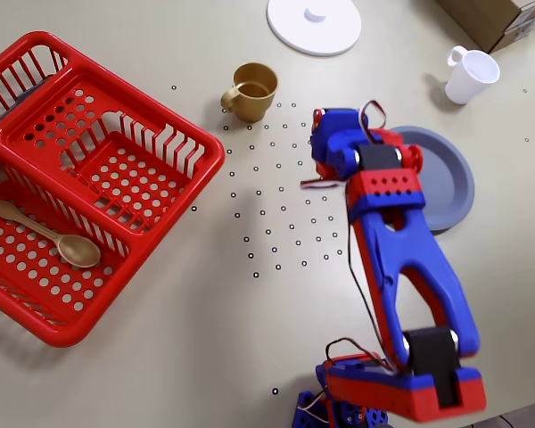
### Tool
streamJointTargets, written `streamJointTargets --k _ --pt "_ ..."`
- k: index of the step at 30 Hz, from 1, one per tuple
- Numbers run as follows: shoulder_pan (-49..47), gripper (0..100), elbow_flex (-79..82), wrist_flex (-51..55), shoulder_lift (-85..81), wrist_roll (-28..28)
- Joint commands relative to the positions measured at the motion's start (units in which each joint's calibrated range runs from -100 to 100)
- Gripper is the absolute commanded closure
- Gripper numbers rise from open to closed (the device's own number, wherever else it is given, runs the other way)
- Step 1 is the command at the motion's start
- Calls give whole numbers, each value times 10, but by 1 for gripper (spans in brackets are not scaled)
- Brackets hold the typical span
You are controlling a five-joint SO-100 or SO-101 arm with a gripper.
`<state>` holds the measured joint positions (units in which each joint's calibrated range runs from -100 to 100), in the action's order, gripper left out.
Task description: Push the fork on the left side of the plate
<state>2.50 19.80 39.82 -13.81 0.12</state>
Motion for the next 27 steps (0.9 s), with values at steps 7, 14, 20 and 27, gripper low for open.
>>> streamJointTargets --k 7,14,20,27 --pt "9 100 245 -58 -255 12" --pt "31 100 401 -16 -416 3" --pt "47 100 535 14 -543 5" --pt "71 100 639 94 -645 -1"
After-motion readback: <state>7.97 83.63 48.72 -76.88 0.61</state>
